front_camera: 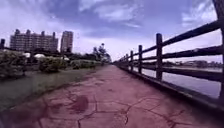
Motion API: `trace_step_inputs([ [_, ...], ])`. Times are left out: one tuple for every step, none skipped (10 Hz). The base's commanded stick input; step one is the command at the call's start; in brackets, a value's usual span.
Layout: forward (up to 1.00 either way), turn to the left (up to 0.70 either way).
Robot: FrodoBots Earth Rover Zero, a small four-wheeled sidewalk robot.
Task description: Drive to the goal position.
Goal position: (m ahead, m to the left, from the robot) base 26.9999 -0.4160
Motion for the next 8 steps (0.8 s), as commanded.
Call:
trace_step_inputs([
  [1.0, 0.0],
  [1.0, 0.0],
  [1.0, 0.0],
  [1.0, 0.0],
  [1.0, 0.0],
  [1.0, 0.0],
  [1.0, 0.0],
  [1.0, 0.0],
])
